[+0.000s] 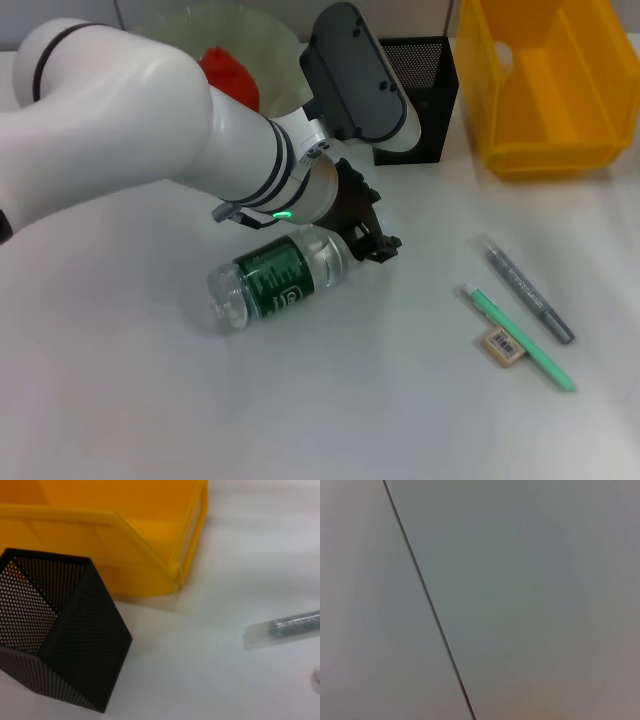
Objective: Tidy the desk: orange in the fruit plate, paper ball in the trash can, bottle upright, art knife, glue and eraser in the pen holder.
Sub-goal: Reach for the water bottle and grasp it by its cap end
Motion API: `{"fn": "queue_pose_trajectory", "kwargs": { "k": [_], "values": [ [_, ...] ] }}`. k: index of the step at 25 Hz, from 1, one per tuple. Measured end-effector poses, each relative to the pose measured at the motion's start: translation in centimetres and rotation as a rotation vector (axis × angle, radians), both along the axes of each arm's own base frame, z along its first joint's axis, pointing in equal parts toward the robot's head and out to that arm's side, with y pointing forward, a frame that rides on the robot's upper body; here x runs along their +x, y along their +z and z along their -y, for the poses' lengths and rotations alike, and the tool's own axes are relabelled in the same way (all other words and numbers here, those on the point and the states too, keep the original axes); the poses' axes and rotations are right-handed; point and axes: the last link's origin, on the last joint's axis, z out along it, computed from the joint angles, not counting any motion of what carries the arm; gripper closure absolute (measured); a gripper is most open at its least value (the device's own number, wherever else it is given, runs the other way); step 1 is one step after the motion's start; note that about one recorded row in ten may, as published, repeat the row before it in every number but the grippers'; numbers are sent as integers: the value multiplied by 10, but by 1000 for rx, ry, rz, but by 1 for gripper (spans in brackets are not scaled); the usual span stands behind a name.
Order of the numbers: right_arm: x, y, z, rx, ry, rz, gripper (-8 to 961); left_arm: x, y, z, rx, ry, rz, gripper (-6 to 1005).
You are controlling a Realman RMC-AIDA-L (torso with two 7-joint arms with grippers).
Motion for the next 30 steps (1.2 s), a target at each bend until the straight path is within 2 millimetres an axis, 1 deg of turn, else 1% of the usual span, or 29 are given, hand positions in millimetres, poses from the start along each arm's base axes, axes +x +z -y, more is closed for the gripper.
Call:
{"fn": "queue_pose_trajectory", "kwargs": {
  "k": [7, 24, 30],
  "values": [
    [0, -3, 4, -5, -1, -10, 221, -3, -3, -4, 40, 3, -55, 388],
    [4, -7, 11, -6, -10, -11, 221, -7, -11, 1, 11, 11, -107, 400],
    [4, -7, 12, -6, -11, -11, 221, -6, -13, 3, 7, 0, -111, 447]
  ]
}}
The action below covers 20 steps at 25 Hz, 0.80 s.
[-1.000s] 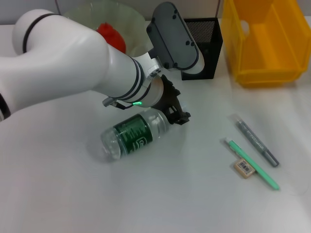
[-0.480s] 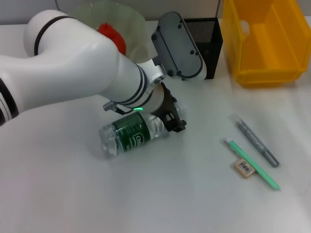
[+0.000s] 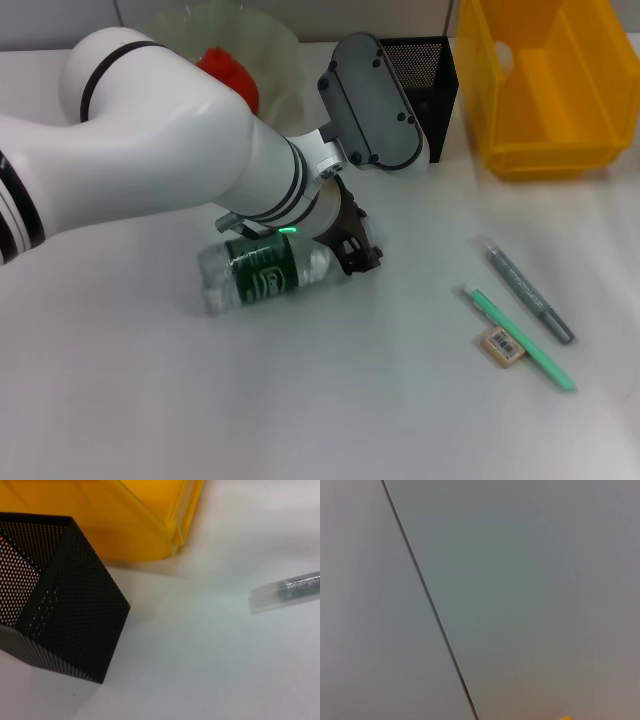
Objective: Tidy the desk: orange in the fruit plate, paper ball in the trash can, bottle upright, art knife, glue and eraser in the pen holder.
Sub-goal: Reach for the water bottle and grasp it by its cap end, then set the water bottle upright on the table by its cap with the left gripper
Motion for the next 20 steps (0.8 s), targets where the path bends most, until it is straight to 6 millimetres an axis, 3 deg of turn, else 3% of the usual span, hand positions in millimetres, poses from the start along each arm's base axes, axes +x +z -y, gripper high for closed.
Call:
{"fn": "queue_pose_trajectory", "kwargs": {
  "k": [12, 15, 20],
  "values": [
    [2, 2, 3, 15, -8, -8, 222, 5, 6, 3, 16, -15, 61, 550],
    [1, 3, 3, 20, 0, -9, 222, 5, 27, 0, 66, -19, 154, 550],
    [-3, 2, -2, 14, 17, -8, 222, -6, 78, -7, 181, 35, 367, 550]
  ]
}}
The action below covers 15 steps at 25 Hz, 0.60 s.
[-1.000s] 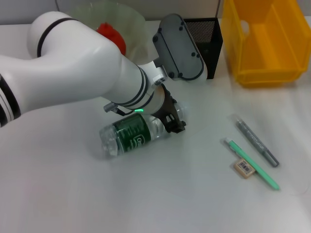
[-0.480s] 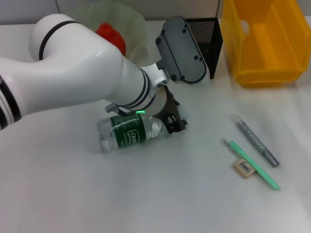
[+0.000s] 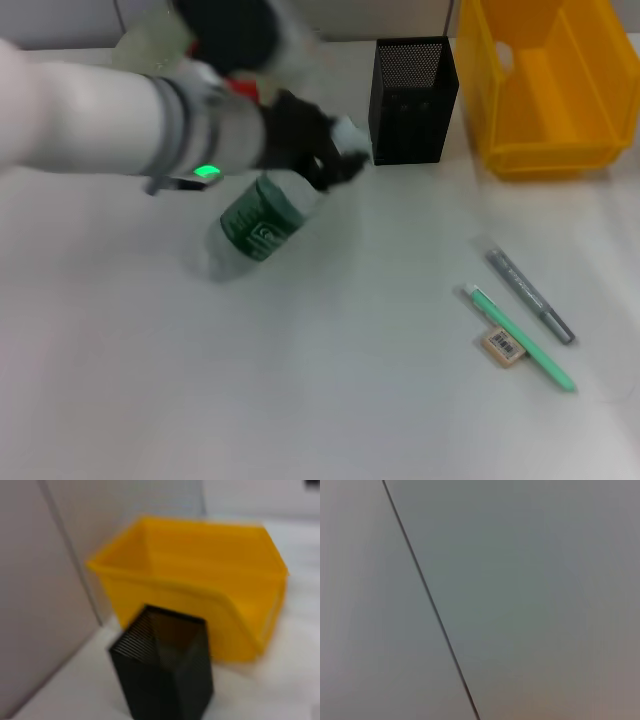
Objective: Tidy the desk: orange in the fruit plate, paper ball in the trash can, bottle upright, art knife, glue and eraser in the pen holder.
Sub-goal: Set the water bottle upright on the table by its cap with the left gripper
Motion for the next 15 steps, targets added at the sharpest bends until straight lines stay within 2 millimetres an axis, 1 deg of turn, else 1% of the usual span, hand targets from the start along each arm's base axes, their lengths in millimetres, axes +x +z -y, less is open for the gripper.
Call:
{"fn": "queue_pose_trajectory", "kwargs": {
  "k": [1, 2, 4, 5, 6, 7, 8, 10, 11, 12, 13, 14, 15],
  "values": [
    [-1, 0, -1, 0, 3, 0, 222, -4, 8, 0, 11, 12, 46, 550],
    [-2, 0, -3, -1, 8, 0, 222, -11, 22, -2, 32, 32, 115, 550],
    [-6, -1, -6, -6, 20, 3, 222, -17, 34, -3, 47, 45, 178, 550],
    [-6, -1, -6, -6, 20, 3, 222, -25, 43, -3, 56, 62, 236, 550],
    [-6, -1, -7, -7, 23, 3, 222, -25, 43, -3, 56, 62, 236, 550],
    [-7, -2, -7, -9, 23, 2, 222, -38, 55, -5, 67, 89, 314, 551],
    [-7, -2, -7, -10, 23, 0, 222, -48, 62, -5, 72, 104, 364, 551],
    [-8, -4, -7, -14, 22, -4, 222, -59, 68, -5, 79, 118, 412, 551],
    [-8, -4, -7, -15, 22, -5, 222, -59, 68, -5, 79, 118, 412, 551],
    [-8, -4, -7, -15, 22, -6, 222, -67, 71, -5, 83, 130, 451, 551],
    [-8, -4, -7, -16, 22, -6, 222, -67, 71, -5, 83, 130, 451, 551],
    [-8, -4, -7, -16, 22, -6, 222, -81, 75, -4, 91, 137, 505, 551],
    [-8, -4, -7, -16, 21, -6, 222, -90, 77, -4, 102, 147, 530, 551]
  ]
}}
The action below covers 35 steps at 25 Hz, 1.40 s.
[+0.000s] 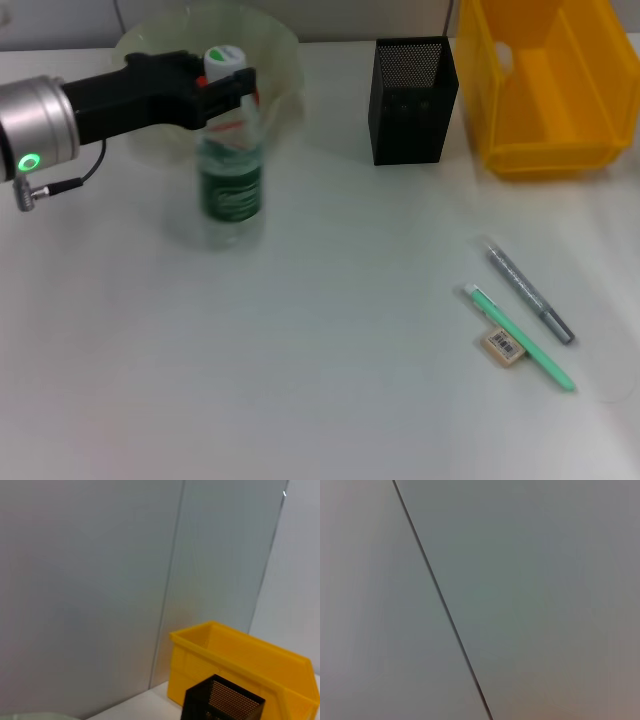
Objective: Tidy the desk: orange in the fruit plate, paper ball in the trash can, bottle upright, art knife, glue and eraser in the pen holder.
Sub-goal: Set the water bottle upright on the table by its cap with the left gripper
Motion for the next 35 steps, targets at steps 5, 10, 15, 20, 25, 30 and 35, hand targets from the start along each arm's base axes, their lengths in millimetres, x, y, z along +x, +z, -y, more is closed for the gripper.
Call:
{"fn": "queue_pose_trajectory", "kwargs": {
  "k": [5, 10, 15, 20, 25, 30, 35],
  "values": [
    [0, -1, 0, -3, 0, -3, 222, -14, -3, 2, 5, 19, 8, 551],
    [0, -2, 1, -5, -1, -7, 222, -19, -5, 3, 12, 21, 3, 552],
    [0, -3, 1, -7, -1, -9, 222, -20, -6, 6, 18, -5, -9, 554],
    [0, -3, 2, -9, -4, -11, 222, -18, -10, 12, 42, -83, -22, 555],
    [1, -4, 4, -12, -6, -13, 223, -18, -11, 12, 50, -101, -32, 555],
    [0, -6, 4, -22, -2, -8, 223, -18, -10, 12, 56, -114, -36, 556],
    [-6, -11, 5, -80, 54, 24, 223, -18, -7, 14, 71, -104, -6, 556]
  ]
}}
